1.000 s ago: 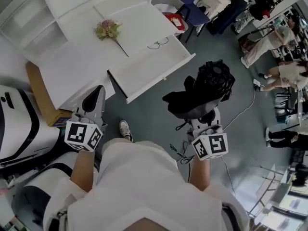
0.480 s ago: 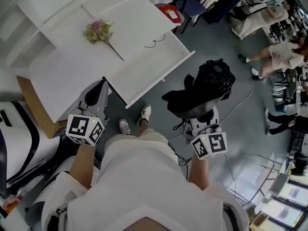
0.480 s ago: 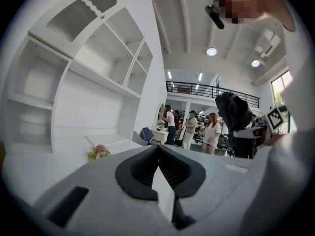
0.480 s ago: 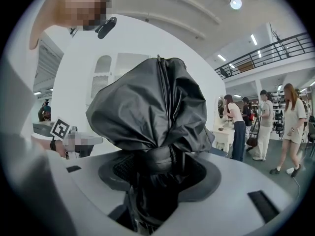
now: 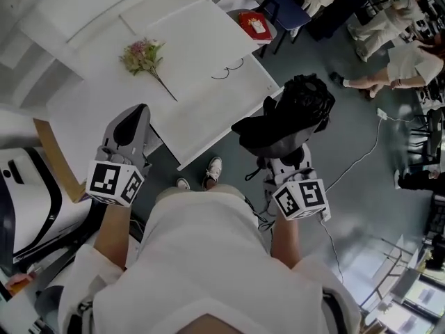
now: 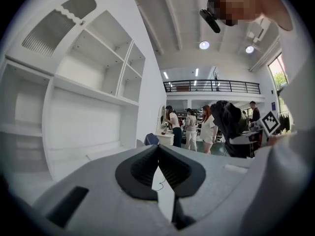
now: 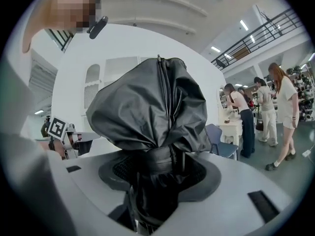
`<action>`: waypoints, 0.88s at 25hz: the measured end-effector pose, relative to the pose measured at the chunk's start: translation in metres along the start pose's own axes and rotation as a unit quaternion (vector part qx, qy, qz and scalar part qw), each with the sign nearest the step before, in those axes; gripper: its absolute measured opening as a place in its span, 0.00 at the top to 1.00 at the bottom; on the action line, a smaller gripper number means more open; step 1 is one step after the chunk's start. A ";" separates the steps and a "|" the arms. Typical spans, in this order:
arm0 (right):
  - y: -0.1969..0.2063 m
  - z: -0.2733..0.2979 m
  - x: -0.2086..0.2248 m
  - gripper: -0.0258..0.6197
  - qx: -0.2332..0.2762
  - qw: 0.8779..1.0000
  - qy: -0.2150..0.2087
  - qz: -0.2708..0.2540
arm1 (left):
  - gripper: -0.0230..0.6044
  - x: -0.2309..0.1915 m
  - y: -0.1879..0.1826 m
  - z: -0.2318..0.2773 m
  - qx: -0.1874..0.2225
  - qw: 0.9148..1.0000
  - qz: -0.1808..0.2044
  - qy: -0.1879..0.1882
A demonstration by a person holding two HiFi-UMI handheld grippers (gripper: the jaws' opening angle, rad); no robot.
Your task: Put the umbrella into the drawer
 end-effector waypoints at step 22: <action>0.080 0.145 0.059 0.61 -0.103 0.973 -0.069 0.195 | 0.94 0.001 0.020 0.027 -0.046 0.993 -0.024 -0.110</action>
Point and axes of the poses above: the fingertips, and each gripper's own axes: z forward along the fingers, x to its right, y out of its underside, the point moved 6 cm from there along -z, backward along the fingers, and after that the axes turned 4 degrees about y, right-handed, at the moved point
